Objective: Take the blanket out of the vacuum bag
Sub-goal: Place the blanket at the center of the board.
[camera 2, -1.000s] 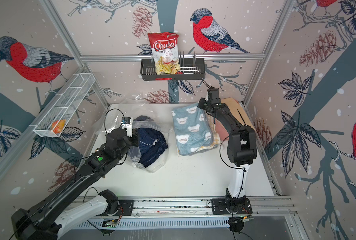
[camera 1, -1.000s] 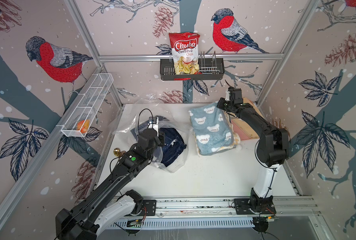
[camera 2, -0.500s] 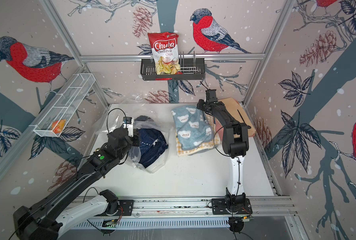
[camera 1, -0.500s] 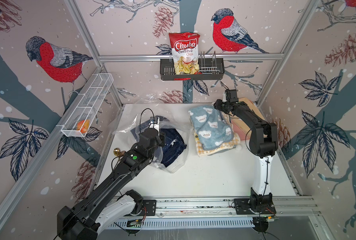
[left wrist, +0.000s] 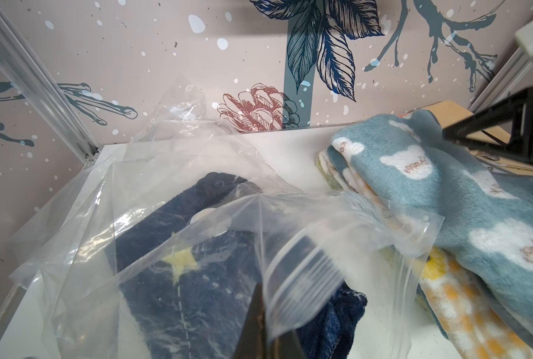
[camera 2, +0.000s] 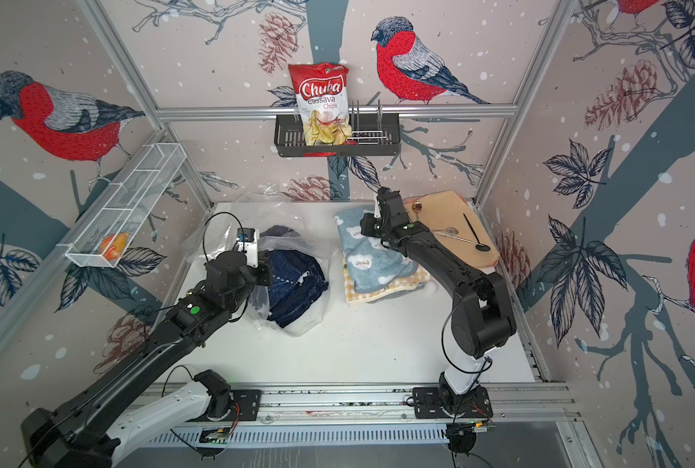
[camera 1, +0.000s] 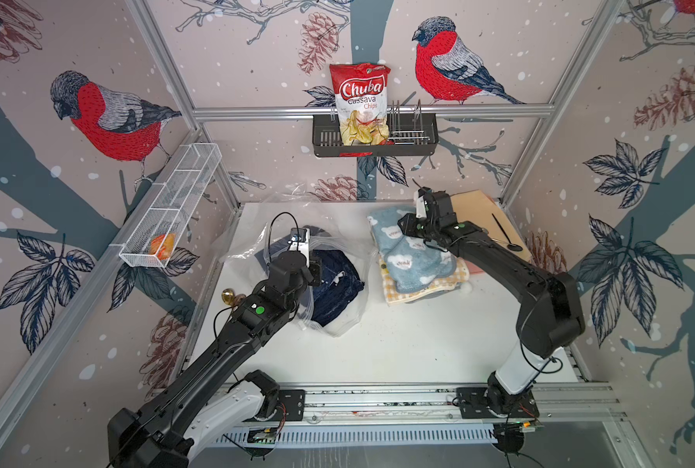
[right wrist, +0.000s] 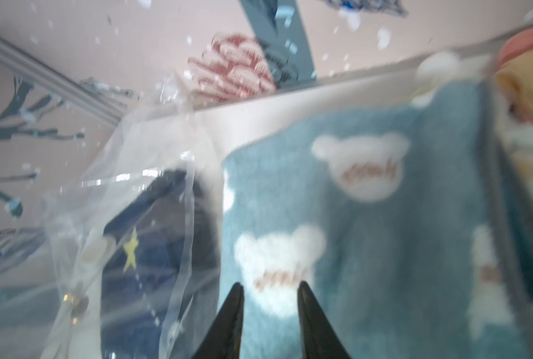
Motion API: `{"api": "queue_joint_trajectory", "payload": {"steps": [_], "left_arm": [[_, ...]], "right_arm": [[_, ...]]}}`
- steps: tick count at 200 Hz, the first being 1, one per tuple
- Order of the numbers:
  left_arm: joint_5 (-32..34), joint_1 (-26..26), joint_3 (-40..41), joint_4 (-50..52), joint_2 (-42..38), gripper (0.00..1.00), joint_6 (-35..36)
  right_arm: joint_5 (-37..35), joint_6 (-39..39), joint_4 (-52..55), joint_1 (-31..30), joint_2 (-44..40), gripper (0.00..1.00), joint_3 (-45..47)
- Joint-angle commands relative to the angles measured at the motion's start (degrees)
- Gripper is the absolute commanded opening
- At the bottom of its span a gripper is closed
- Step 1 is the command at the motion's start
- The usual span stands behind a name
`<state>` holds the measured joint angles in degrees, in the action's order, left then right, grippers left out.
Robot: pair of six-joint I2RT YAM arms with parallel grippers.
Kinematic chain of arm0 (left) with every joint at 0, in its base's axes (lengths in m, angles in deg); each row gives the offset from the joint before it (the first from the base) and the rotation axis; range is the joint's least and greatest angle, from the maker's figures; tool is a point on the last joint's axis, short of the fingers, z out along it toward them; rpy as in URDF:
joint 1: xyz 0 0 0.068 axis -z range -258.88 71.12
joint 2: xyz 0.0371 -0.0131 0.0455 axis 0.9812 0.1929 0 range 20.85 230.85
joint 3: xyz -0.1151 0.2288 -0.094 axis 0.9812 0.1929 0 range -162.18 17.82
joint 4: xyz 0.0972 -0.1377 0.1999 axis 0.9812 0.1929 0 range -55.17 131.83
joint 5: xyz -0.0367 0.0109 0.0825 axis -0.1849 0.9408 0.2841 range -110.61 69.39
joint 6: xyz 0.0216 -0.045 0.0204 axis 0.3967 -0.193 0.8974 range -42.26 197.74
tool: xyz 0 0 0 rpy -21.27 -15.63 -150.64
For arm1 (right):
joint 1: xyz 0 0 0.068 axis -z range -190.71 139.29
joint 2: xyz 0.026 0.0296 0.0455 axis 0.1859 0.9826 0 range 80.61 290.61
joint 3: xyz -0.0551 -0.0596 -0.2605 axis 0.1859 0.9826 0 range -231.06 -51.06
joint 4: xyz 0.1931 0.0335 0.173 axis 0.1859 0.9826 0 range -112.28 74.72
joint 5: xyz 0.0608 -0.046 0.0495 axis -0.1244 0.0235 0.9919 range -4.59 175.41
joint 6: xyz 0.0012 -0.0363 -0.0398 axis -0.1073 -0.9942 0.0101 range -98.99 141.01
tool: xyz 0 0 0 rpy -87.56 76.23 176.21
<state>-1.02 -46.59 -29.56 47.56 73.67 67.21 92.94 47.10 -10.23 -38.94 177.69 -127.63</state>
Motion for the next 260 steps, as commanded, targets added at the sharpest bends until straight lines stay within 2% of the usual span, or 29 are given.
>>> {"api": "queue_joint_trajectory", "payload": {"steps": [1,16,47,68,82,103,117,129,158,183,217,260], "left_arm": [[-0.8,0.0,-0.4,-2.1,-0.2,0.05,0.4],[-1.2,-0.1,-0.5,-2.0,0.0,0.05,0.3],[-0.8,-0.1,-0.5,-1.9,0.0,0.05,0.3],[-0.5,-0.1,-0.6,-1.7,0.1,0.05,0.3],[-0.6,-0.1,-0.6,-1.7,0.1,0.05,0.3],[-1.0,-0.1,-0.6,-1.7,-0.1,0.05,0.3],[-1.3,-0.1,-0.6,-1.7,0.0,0.05,0.3],[-1.7,-0.1,-0.7,-1.7,0.1,0.05,0.3],[-2.4,-0.1,-0.7,-1.7,0.2,0.05,0.2],[-3.0,0.0,-0.7,-1.7,-0.1,0.04,0.1],[-2.8,0.2,-0.6,-2.0,-0.5,0.05,0.1],[-2.9,0.2,-0.5,-2.1,0.0,0.05,0.2]], "right_arm": [[-1.5,3.0,-7.3,-1.4,-3.3,0.23,6.7],[0.3,4.6,-10.2,-1.4,-3.6,0.2,10.9],[2.3,4.2,-9.1,-1.4,-2.3,0.2,11.9],[1.3,3.7,-7.7,-1.4,-5.9,0.2,11.1],[0.0,3.6,-6.1,-2.1,-9.4,0.25,10.3],[-1.5,4.4,-5.9,-6.3,-14.3,0.28,11.1],[-2.5,6.7,-7.7,-11.2,-16.7,0.33,13.3],[-4.6,10.1,-12.1,-15.9,-19.0,0.33,17.0],[-13.9,20.4,-25.6,-27.6,-22.3,0.33,28.2],[-20.0,24.3,-31.0,-33.6,-21.0,0.33,30.6],[-24.9,24.8,-32.9,-37.0,-18.7,0.34,29.8],[-21.9,25.4,-35.0,-36.9,-14.7,0.34,29.2]]}}
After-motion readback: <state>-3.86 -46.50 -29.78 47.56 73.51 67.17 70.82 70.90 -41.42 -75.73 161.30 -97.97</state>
